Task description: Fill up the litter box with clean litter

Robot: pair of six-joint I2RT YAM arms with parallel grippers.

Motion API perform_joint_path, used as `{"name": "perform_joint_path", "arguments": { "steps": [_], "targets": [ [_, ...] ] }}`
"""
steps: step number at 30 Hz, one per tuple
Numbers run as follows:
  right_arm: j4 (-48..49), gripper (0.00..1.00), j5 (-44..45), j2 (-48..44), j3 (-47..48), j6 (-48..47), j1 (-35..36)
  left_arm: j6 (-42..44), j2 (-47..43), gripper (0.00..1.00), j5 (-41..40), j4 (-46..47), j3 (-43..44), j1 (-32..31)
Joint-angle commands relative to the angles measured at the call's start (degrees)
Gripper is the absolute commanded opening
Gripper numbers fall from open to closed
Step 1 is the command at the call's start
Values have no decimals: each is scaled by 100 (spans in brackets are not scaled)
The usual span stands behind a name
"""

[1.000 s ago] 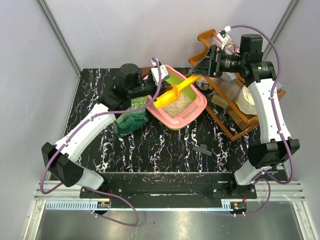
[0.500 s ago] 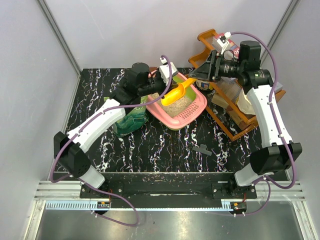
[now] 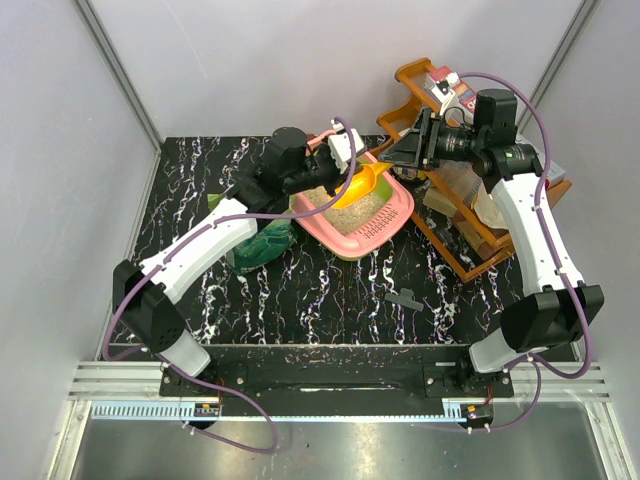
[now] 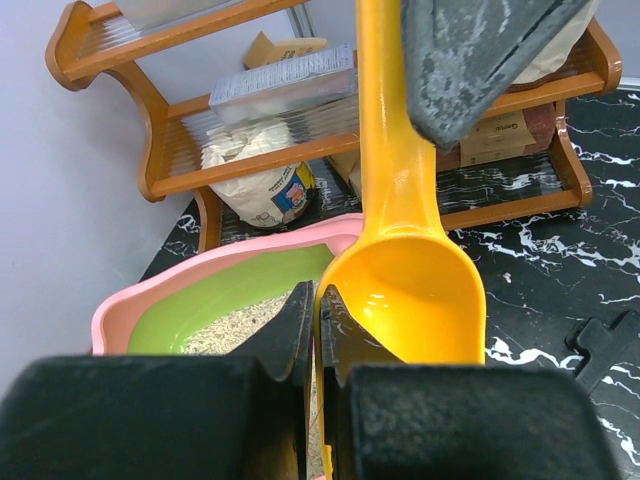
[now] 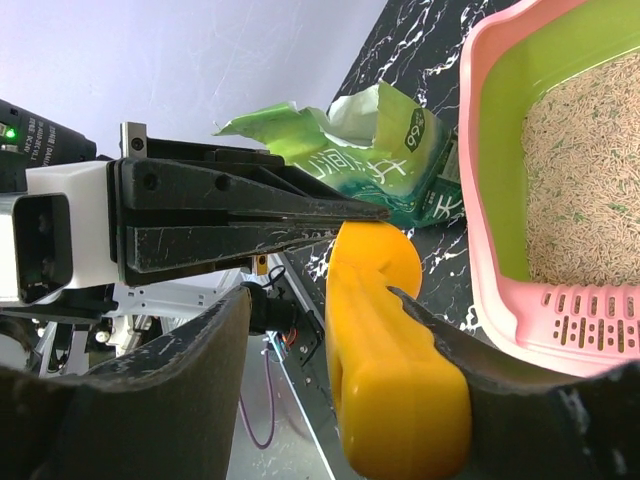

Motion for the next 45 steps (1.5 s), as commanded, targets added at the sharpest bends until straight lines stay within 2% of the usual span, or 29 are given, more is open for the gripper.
{"name": "perform_joint_path", "arguments": {
  "steps": [1,8,24,25,28,29,30,31,32,33,36,38,39,40,42,44,45],
  "targets": [
    [250,59,-126,-275,-20,-16,18,314,8,0,-71,299,265,-66],
    [171,50,-90,-231,-46,-104,18,420,-10,0,-36,263,230,-92],
    [144,39,68,-135,-134,-236,10,552,-54,0,61,175,247,-101],
    [162,37,59,-117,-134,-236,18,534,-63,0,87,167,247,-101],
    [197,23,6,-38,-90,-262,18,551,-106,0,96,79,265,-101],
    [188,13,-2,-21,-29,-323,18,595,-124,14,79,27,300,-92],
    [162,8,6,-3,6,-376,18,604,-168,29,44,-18,326,-92],
    [118,4,32,49,59,-420,10,596,-273,42,-70,-175,370,-75],
    [66,0,76,76,198,-560,18,578,-361,51,-88,-254,431,-48],
    [-83,0,190,137,287,-648,18,552,-457,65,-97,-499,467,65],
    [-549,0,480,347,761,-1070,10,376,-1002,84,-185,-1165,520,459],
    [-943,0,699,506,1253,-1411,10,288,-1406,89,-89,-1720,616,811],
    [-1067,0,727,681,1429,-1527,10,314,-1608,91,-115,-2228,634,1248],
    [-1199,0,727,787,1787,-1780,10,427,-1679,93,-271,-2433,591,1427],
    [-1621,0,701,1041,2149,-2089,18,603,-1680,93,-344,-3177,616,2042],
    [-1684,0,814,1157,2493,-2336,79,666,-1584,93,-133,-3681,853,2646],
    [-1675,0,884,1183,2703,-2336,106,657,-1409,93,111,-4231,1202,2789]
  ]
}}
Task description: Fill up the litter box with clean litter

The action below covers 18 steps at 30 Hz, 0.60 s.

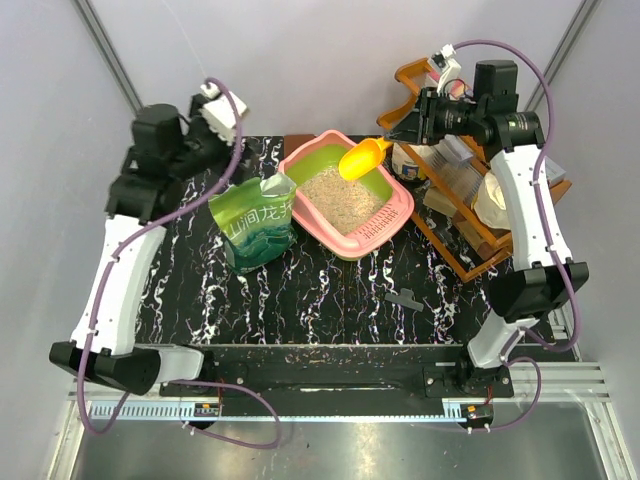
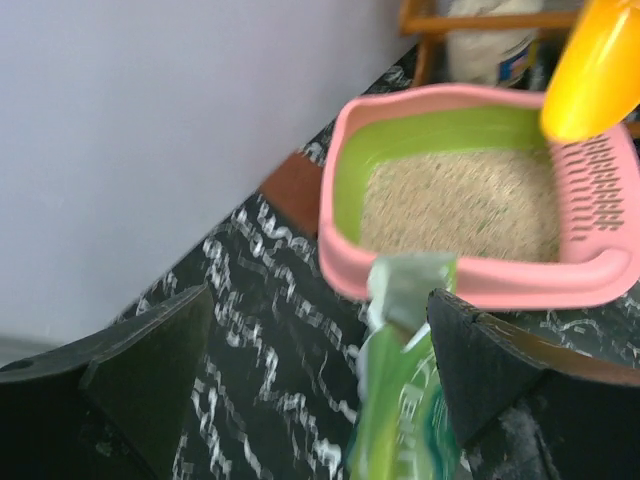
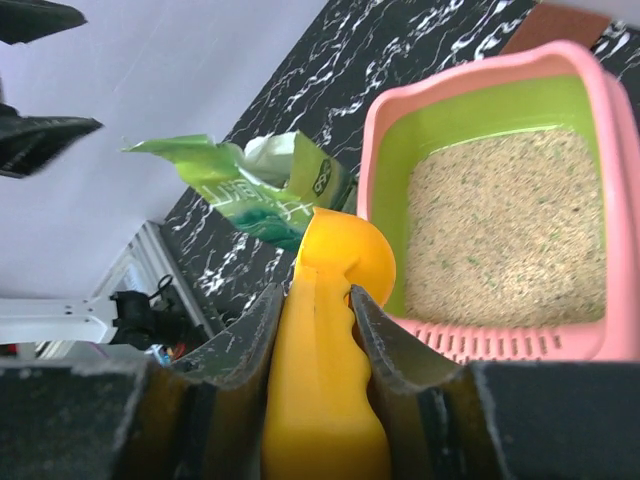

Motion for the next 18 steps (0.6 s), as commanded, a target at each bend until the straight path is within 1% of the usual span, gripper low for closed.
{"name": "perform_joint_path", "arguments": {
  "steps": [1,2,3,4,5,6,7,8,10,11,12,14,16,17,18],
  "targets": [
    [-368,0,308,171,805,-686,154,180,351,93,384,-2003,872,720],
    [-359,0,430,250,902,-695,285,268,457,92,429,-2625,1092,765],
    [-351,0,623,295,1085,-678,382,512,554,91,534,-2875,1364,748],
    [-307,0,1060,347,1166,-469,453,593,546,91,552,-3034,1393,722],
    [-202,0,1073,365,1184,-362,506,629,520,91,483,-3087,1323,635],
    [-114,0,1082,374,1158,-274,619,681,424,91,317,-3062,1122,590],
    [-26,0,1291,374,1158,-221,707,708,371,91,324,-3027,1007,564],
    [27,0,1354,383,1131,-229,821,691,318,91,306,-2809,858,563],
    [124,0,1092,453,1043,-352,1059,664,160,91,158,-2536,384,563],
    [124,0,1126,558,1069,-274,1121,638,142,91,-226,-2256,252,537],
    [168,0,1126,611,1113,-151,1235,551,159,89,-439,-2149,111,520],
    [300,0,907,777,1183,113,1314,498,168,88,-790,-1868,57,511],
    [195,0,845,910,1490,-8,1542,655,133,87,-880,-1735,-162,511],
    [142,0,897,1058,1622,-79,1648,751,133,86,-941,-1726,-241,493],
    [89,0,976,1138,1902,-149,1727,865,133,80,-977,-1734,-398,484]
  ]
}}
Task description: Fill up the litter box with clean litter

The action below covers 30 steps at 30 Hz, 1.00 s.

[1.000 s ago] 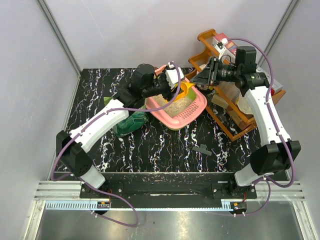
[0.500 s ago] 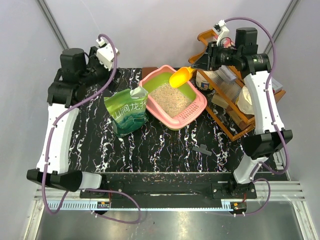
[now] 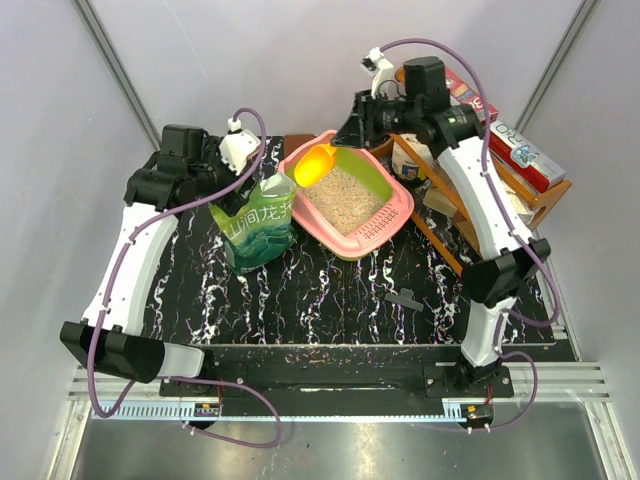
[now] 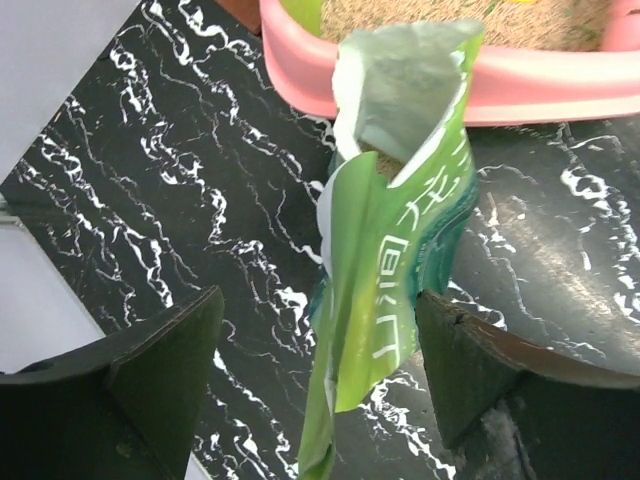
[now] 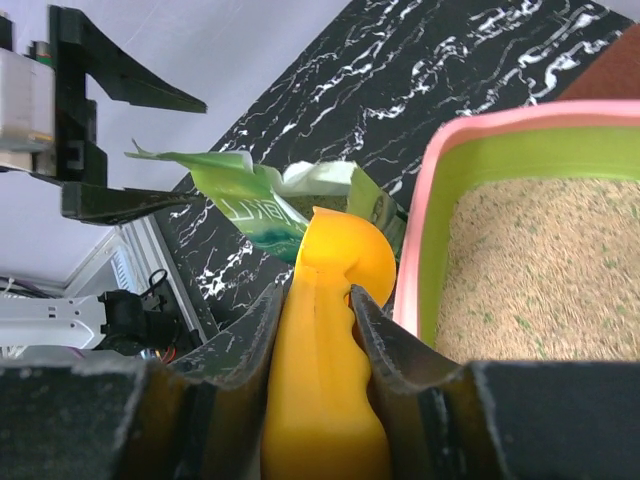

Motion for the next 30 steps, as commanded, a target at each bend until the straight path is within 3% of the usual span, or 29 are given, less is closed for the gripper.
{"name": "perform_joint_path", "arguments": {
  "steps": [1,7,11,15,18,22,27,30],
  "targets": [
    [124,0,184,345,881,-154,486,326,-175,77,-527,513,-365,-36],
    [-16,0,422,1030,1698,-436,856,239,-184,31,975,223,-524,622],
    [-122,0,643,1373,1805,-717,1067,151,-157,11,1915,-181,-243,1176],
    [-710,0,1012,1681,2164,-1357,1400,221,-569,4,2346,-68,-505,1309],
    [-940,0,1398,1612,1843,-1596,1550,396,-860,0,2418,-77,-681,1212],
    [-1098,0,1838,1611,1744,-1430,1709,538,-1185,0,2207,-173,-893,861],
    [-1142,0,1479,1410,1726,-1290,1964,379,-1625,0,1909,-428,-911,729],
    [-1221,0,1688,1444,1813,-974,2218,353,-1932,0,1706,-498,-936,720]
  ]
}}
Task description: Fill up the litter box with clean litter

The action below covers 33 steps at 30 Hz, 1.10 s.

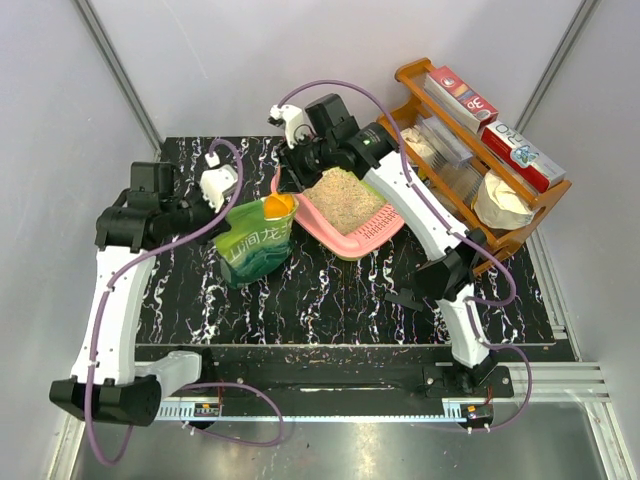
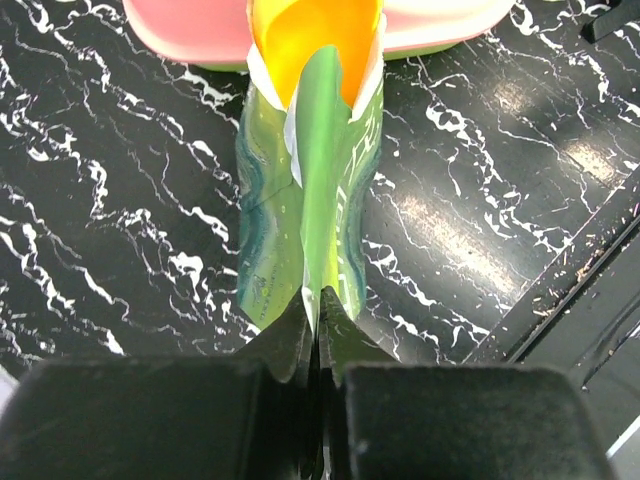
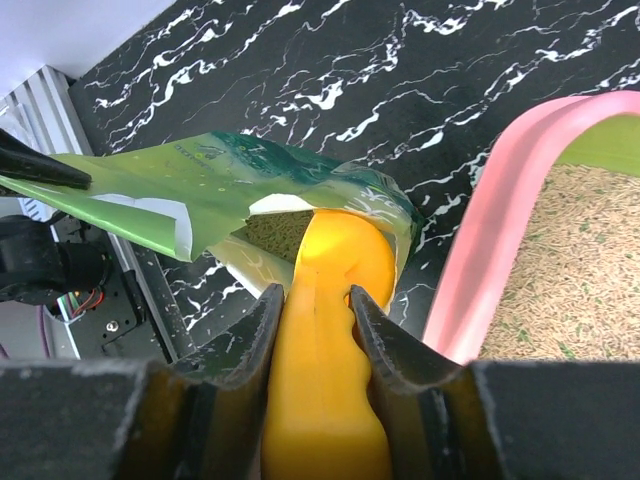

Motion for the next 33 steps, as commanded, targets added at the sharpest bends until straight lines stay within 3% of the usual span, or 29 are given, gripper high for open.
{"name": "perform_joint_path", "arguments": {
  "steps": [1,6,11,16,24,33],
  "targets": [
    [-108,0,418,-230,112,343,324,-97,-724,0,23,229,158,-36],
    [92,0,1156,-37,-433,675,596,-115,-979,0,-83,370,-201,-45],
    [129,0,1475,429,74,1011,614,-220,-1226,0,-311,1160,-939,-45],
    [172,0,1528,482,129,942,614,-282,-1164,0,-320,1284,-713,-36],
    [67,0,2160,324,-161,1072,579,368,-874,0,-242,1917,-44,-36],
    [207,0,2800,183,-768,1538,570,44,-1129,0,84,2154,-1045,-36]
  ]
}}
